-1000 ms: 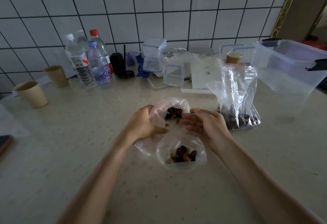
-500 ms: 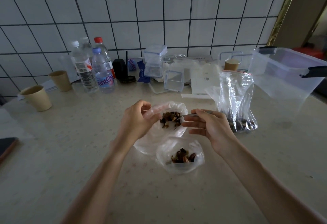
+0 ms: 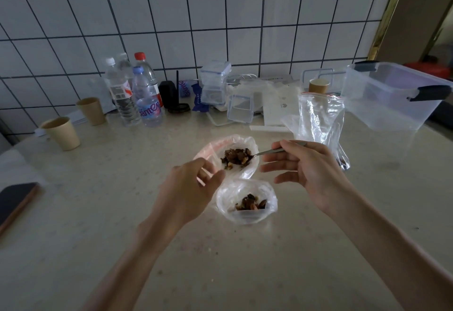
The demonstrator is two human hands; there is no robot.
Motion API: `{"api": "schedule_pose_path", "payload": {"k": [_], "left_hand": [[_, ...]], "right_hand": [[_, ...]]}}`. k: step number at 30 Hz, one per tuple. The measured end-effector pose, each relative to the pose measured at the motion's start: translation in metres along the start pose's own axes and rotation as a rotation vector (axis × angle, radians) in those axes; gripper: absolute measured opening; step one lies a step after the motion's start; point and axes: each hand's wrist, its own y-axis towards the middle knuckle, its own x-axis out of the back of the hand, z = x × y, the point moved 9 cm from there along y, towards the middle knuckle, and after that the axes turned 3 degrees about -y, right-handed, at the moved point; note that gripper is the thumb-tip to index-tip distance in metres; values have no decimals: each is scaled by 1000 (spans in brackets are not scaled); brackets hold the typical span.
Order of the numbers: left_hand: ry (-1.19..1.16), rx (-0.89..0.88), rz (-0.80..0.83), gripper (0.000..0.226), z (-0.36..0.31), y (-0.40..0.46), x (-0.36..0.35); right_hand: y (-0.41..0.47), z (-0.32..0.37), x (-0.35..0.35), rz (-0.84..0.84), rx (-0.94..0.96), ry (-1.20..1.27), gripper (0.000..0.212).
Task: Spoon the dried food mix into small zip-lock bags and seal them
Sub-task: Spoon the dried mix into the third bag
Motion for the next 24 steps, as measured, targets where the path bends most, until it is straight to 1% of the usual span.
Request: {"api": "schedule_pose_path", "payload": {"k": [2,3,5,7,10,12,14,15,18,19,21,24], "left_hand": [[0,42,60,26,3,-14,-12],[-27,50,88,24,2,-20,-18],[-156,85,138,16,0,-26,-27],[-292,146,153,12,0,-26,-31],[-422,208,163,13,-3,-23,-33],[-436,192,137,13,-4,-21,-30],[-354,148,75,13,-2,-20,-26],[-273,118,29,14,-1,-20,-22],[43,6,-126,13,-3,-20,-8],[110,-12,-153,11,-3,-21,-6],[165,-34,-166,9,-3,-22,-4],[178,-56,-155,19,-4,-22,-2]], "right_hand": [[-11,-2,5,15,-4,-11,28],[-16,-5,8,21,-8,-23,29],[-26,-12,12,35,-17,-59,31],[-33,-15,12,64,10,-127,31],[-42,-9,5,162,173,-330,26],[-50,-4,-3,235,309,-510,22],[-56,-1,-8,274,400,-658,22],[-57,1,-9,276,433,-708,22],[-55,4,-9,255,467,-743,23],[-52,5,-8,243,458,-711,23],[-45,4,-3,198,416,-585,23],[-32,3,9,85,342,-355,24]]}}
